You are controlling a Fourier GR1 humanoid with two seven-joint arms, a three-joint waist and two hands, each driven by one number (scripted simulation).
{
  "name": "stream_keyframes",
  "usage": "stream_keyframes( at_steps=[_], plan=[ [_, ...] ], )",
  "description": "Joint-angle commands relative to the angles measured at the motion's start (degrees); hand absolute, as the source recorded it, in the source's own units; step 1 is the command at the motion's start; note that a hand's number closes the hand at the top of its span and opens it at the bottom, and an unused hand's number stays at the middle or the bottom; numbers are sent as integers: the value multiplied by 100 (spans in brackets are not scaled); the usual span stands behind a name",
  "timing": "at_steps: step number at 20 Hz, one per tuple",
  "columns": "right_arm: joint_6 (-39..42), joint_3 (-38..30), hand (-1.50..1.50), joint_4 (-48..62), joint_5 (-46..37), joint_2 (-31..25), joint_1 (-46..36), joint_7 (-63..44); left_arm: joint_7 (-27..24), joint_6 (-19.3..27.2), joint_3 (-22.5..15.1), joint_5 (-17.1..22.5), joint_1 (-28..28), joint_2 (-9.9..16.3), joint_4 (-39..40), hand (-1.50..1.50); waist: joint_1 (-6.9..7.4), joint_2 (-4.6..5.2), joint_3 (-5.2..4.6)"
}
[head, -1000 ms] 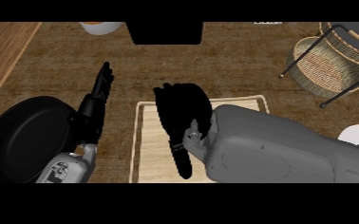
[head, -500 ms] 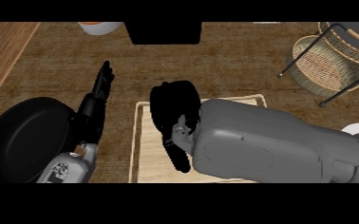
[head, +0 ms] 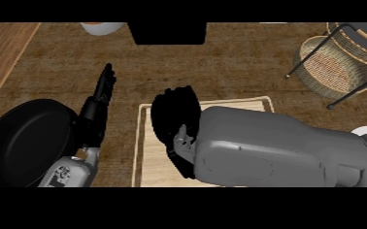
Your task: Pick the squash from the tray and place it in the tiered basket
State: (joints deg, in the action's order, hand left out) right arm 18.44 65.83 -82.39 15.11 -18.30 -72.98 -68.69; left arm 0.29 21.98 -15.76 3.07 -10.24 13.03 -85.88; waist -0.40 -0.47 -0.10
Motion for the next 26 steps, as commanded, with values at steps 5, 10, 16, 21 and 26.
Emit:
stream_keyframes(
  at_steps=[5, 10, 16, 21, 26],
  plan=[
    [17, 377, -150, 19, -155, -4, -37, -1423, 76, -40, 72, 5, 114, 36, -140, 0, -19, -26, 5],
    [0, 395, -150, -170, -150, -477, 295, -1192, 115, 55, -27, -139, 147, -83, -210, 0, -43, -11, 9],
    [-95, 294, -150, -151, -184, -529, 431, -1069, 370, -194, 251, 14, -33, 142, -267, 0, 11, 9, 9],
    [-126, 224, -150, -435, -287, -411, 564, -1201, -12, -217, 219, -41, -2, -76, 1, 0, -7, 17, 4],
    [-359, 440, -150, -251, -564, -224, 987, -1034, 290, -70, 87, -256, 104, -101, -372, 0, 23, 13, 8]
  ],
)
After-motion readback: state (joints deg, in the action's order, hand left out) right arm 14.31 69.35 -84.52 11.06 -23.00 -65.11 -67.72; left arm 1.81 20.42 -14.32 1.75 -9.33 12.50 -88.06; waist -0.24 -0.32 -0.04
